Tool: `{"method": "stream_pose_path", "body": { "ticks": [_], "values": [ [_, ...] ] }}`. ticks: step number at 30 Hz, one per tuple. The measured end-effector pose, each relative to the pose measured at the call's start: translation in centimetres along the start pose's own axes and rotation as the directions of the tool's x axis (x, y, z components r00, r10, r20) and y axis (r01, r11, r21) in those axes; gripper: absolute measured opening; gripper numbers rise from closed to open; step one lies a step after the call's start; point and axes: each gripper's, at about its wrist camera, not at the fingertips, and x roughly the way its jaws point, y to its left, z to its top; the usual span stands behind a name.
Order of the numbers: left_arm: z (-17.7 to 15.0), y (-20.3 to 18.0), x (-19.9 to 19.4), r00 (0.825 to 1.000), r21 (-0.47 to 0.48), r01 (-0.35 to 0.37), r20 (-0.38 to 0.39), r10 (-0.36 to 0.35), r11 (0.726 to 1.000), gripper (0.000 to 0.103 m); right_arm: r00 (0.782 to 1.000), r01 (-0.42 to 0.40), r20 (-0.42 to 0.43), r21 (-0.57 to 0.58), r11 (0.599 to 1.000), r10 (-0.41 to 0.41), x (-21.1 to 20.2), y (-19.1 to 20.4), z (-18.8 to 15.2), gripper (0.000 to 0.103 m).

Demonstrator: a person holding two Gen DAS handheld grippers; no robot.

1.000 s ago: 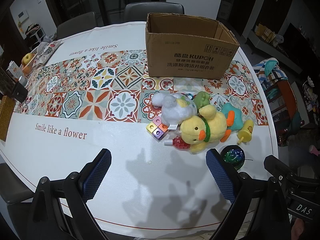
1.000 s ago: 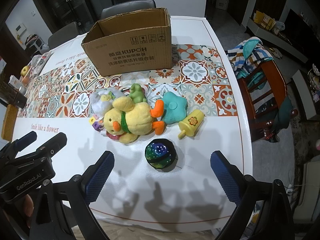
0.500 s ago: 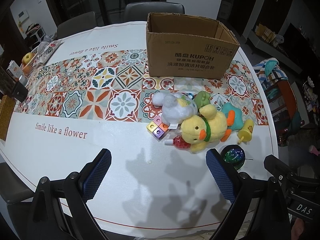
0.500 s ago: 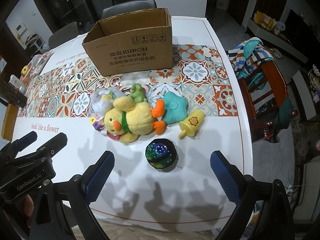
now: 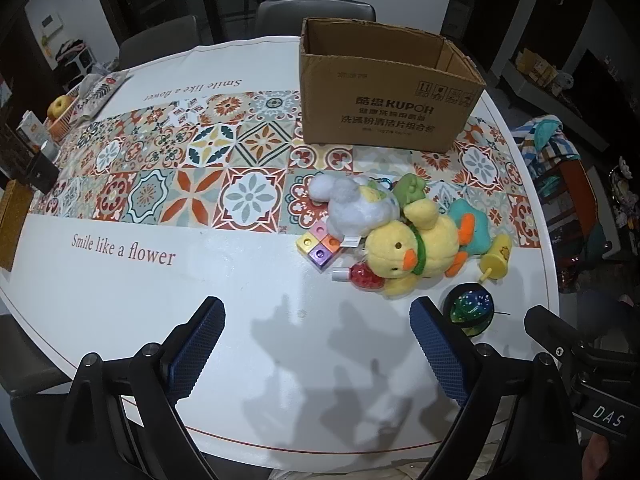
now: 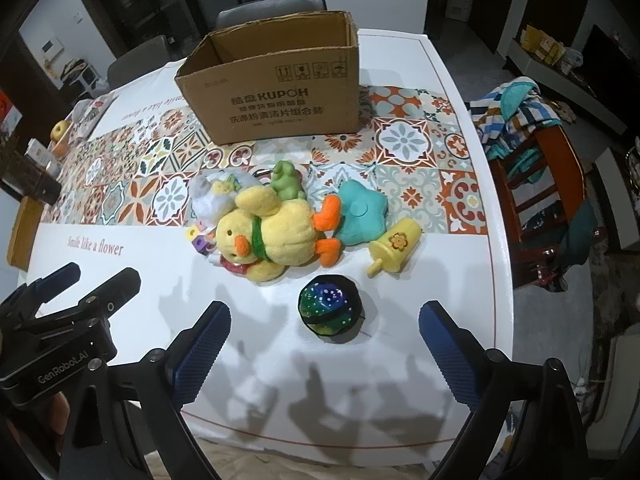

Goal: Organize objects
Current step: 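Move both grippers toward the toys in front of the box, then grasp the glittery ball with the right gripper while the left grasps the toy cubes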

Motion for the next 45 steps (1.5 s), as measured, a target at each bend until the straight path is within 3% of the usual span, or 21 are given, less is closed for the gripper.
{"method": "stream_pose_path", "body": {
  "ticks": [9, 16, 31, 41, 45],
  "values": [
    [0.1, 0.9, 1.2, 0.999, 0.025, 0.031, -0.039, -0.030, 0.999, 0.094, 1.000, -0.019, -0.021, 0.008, 1.000, 0.020, 0.9, 0.9, 0.0, 0.093],
    [1.1, 1.8, 3.6, 0.994, 0.109, 0.069, -0.093, -0.059, 0.992, 0.090, 0.998, -0.016, -0.053, 0.099, 0.995, 0.022, 2.5, 1.4, 0.0, 0.090],
    [3.2, 1.2, 9.4, 0.985, 0.234, 0.114, -0.153, -0.079, 0.966, 0.084, 0.991, -0.038, -0.117, 0.165, 0.986, 0.058, 7.5, 0.8, -0.7, 0.084],
    [3.6, 0.1, 13.0, 0.978, 0.270, 0.138, -0.192, -0.087, 0.953, 0.083, 0.986, -0.047, -0.149, 0.152, 0.987, 0.070, 10.3, -0.1, -1.0, 0.082],
    [3.5, -0.1, 14.3, 0.975, 0.273, 0.144, -0.201, -0.090, 0.951, 0.082, 0.992, -0.011, -0.124, 0.135, 0.991, 0.028, 10.8, -0.3, -0.7, 0.082]
  ]
}}
